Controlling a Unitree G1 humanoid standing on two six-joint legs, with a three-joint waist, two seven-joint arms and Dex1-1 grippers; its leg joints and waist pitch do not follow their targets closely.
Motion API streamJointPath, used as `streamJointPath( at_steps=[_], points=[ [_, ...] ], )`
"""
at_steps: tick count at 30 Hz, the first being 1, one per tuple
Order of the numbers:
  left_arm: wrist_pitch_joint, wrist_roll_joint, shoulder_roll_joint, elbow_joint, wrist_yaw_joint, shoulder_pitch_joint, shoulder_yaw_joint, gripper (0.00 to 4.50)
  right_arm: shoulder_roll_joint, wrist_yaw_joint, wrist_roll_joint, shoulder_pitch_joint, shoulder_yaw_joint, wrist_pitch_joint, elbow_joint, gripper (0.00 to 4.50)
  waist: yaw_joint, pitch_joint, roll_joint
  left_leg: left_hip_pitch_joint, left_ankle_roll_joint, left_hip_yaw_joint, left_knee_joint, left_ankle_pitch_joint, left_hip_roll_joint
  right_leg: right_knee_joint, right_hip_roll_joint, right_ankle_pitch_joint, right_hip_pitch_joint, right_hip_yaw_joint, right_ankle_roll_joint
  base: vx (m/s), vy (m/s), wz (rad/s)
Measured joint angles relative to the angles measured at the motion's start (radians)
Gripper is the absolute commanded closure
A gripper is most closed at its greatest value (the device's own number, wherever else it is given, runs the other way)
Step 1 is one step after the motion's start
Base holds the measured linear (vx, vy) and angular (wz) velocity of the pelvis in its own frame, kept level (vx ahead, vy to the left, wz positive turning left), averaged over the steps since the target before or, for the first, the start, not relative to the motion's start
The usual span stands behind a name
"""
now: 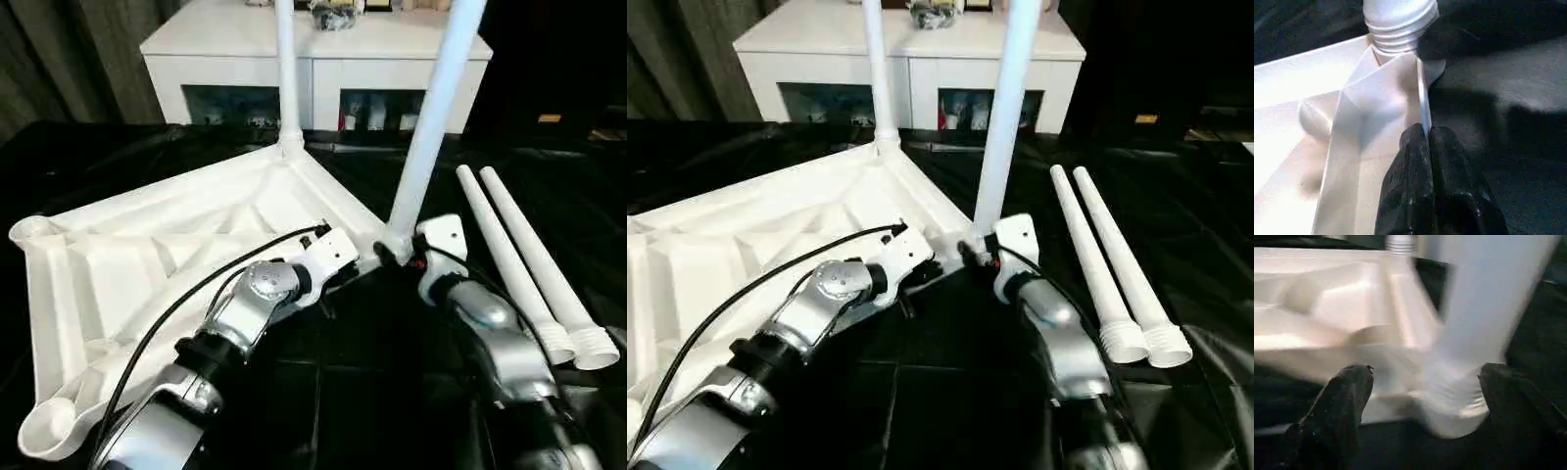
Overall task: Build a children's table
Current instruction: Rotate leg to tighten, then rotate table base
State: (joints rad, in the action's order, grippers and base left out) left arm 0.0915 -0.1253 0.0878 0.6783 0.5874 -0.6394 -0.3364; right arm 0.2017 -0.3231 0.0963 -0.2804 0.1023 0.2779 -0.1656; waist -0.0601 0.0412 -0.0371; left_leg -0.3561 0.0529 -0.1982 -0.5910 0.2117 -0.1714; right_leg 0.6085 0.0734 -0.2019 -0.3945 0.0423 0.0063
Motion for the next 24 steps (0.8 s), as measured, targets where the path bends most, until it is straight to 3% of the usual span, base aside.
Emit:
streamJointPath(
  at_steps=[1, 3, 6, 10, 12, 16, 19, 22, 24],
  points=[
    [-0.003, 0.011, -0.003, 0.0, 0.0, 0.0, 0.012, 4.06, -0.001, -0.006, 0.0, 0.003, 0.008, 0.004, 0.004, 0.64, 0.0, 0.0, 0.0, -0.004, 0.0, 0.0, 0.0, 0.0, 0.0, 0.001, 0.0, 0.003, -0.005, 0.0, -0.004, 0.0, 0.0, 0.0],
    [-0.016, 0.063, -0.016, -0.027, -0.002, 0.018, 0.057, 3.95, -0.002, 0.0, -0.003, 0.005, 0.011, 0.014, 0.012, 0.64, -0.001, 0.002, 0.002, -0.013, -0.003, 0.0, -0.001, -0.003, -0.001, 0.001, 0.0, 0.004, -0.012, 0.002, -0.005, 0.0, 0.0, 0.0],
    [0.001, 0.12, -0.006, -0.121, -0.001, 0.052, 0.102, 3.71, -0.002, 0.008, -0.003, 0.005, 0.008, 0.031, 0.049, 0.64, 0.001, 0.002, 0.002, -0.016, -0.009, 0.0, -0.003, -0.007, -0.001, 0.0, 0.0, 0.003, -0.013, 0.002, -0.005, 0.0, 0.0, 0.0],
    [0.102, 0.179, 0.082, -0.329, 0.025, 0.126, 0.177, 3.5, 0.013, -0.018, -0.002, 0.016, 0.008, 0.046, 0.076, 0.64, 0.007, 0.002, 0.002, -0.018, -0.014, 0.0, -0.003, -0.006, -0.001, -0.002, 0.0, 0.002, -0.014, 0.003, -0.006, 0.0, 0.0, 0.0],
    [0.165, 0.2, 0.141, -0.417, 0.036, 0.18, 0.226, 3.17, 0.018, -0.037, 0.004, 0.02, 0.013, 0.051, 0.093, 0.64, 0.01, 0.002, 0.002, -0.017, -0.014, 0.0, -0.003, -0.006, -0.002, -0.002, 0.0, 0.002, -0.014, 0.003, -0.006, 0.0, 0.0, 0.0],
    [0.226, 0.175, 0.282, -0.465, -0.015, 0.257, 0.365, 3.07, 0.033, -0.09, 0.02, 0.036, 0.032, 0.065, 0.125, 0.64, 0.017, 0.004, 0.006, -0.017, -0.007, 0.0, -0.003, -0.004, -0.003, 0.0, -0.001, 0.002, -0.014, 0.003, -0.006, 0.0, 0.0, 0.0],
    [0.23, 0.136, 0.382, -0.443, -0.126, 0.289, 0.502, 2.79, 0.04, -0.145, 0.03, 0.038, 0.067, 0.065, 0.125, 0.64, 0.019, 0.007, 0.01, -0.015, -0.007, 0.0, -0.004, -0.004, -0.002, 0.0, -0.001, 0.002, -0.012, 0.003, -0.006, 0.0, 0.0, 0.0],
    [0.228, 0.092, 0.451, -0.429, -0.218, 0.324, 0.576, 2.59, 0.042, -0.2, 0.05, 0.028, 0.093, 0.065, 0.125, 0.64, 0.015, 0.006, 0.013, -0.013, -0.007, 0.0, -0.005, -0.004, -0.002, 0.0, -0.001, 0.002, -0.01, 0.002, -0.006, 0.0, 0.0, 0.0],
    [0.243, 0.052, 0.509, -0.41, -0.291, 0.364, 0.65, 2.37, 0.046, -0.237, 0.058, 0.024, 0.11, 0.065, 0.123, 0.64, 0.017, 0.007, 0.02, -0.013, -0.007, 0.0, -0.004, -0.004, -0.002, 0.0, -0.001, 0.002, -0.01, 0.002, -0.006, 0.0, 0.0, 0.0]
  ],
)
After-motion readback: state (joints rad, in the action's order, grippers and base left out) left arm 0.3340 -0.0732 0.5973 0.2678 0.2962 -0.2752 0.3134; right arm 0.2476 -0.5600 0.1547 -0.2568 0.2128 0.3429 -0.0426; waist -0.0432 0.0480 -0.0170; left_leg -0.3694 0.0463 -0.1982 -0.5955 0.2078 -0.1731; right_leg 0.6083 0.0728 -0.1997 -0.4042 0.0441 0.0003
